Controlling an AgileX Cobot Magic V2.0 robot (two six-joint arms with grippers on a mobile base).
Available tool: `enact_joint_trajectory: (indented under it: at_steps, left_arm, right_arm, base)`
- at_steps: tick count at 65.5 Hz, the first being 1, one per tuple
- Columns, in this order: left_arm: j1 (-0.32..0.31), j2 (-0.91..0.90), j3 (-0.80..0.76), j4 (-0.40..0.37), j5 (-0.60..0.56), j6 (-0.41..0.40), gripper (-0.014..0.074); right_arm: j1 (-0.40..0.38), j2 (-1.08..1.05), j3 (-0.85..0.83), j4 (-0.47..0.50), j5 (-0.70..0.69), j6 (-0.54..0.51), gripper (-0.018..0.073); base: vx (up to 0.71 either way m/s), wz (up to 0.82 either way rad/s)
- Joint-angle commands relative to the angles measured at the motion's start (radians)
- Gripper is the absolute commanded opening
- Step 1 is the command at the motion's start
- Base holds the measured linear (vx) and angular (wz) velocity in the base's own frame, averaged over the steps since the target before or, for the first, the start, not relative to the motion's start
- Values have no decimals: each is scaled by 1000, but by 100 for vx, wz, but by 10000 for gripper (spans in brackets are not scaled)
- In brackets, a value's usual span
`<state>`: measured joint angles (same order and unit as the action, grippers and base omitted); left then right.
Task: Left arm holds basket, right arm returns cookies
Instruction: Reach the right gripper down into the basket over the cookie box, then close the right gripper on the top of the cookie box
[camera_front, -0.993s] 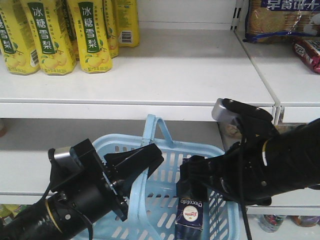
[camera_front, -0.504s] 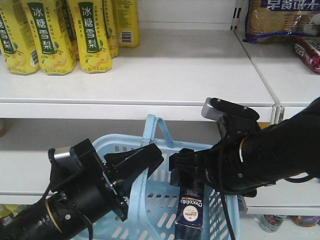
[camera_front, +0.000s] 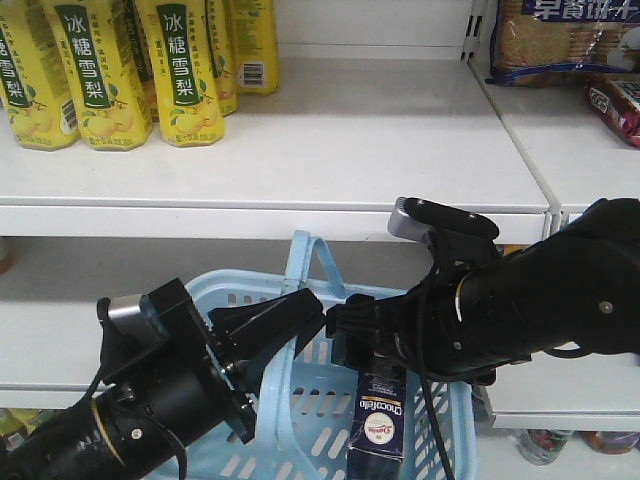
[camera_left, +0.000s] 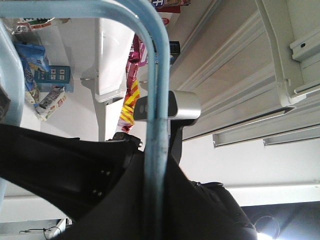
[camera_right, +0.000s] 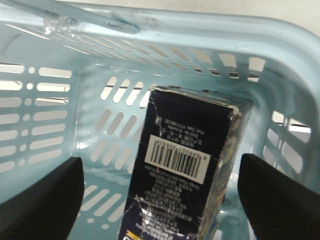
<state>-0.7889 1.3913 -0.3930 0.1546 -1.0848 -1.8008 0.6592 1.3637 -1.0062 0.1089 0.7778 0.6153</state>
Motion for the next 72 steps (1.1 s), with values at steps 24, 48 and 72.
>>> enact_joint_trajectory:
  at_steps: [24,48,72]
  left_arm:
    - [3,-31,-29,-41,-287,2,-3]
    - [3,-31,-29,-41,-287,2,-3]
    - [3,-31,-29,-41,-287,2,-3]
  right_arm:
    - [79,-20,-31,-63,-37,27,585]
    - [81,-20,-19,-85,-3,27,585]
    - [81,-20,42,-91,-63,41,585]
  base:
    - [0,0]
    - [0,0]
    - [0,0]
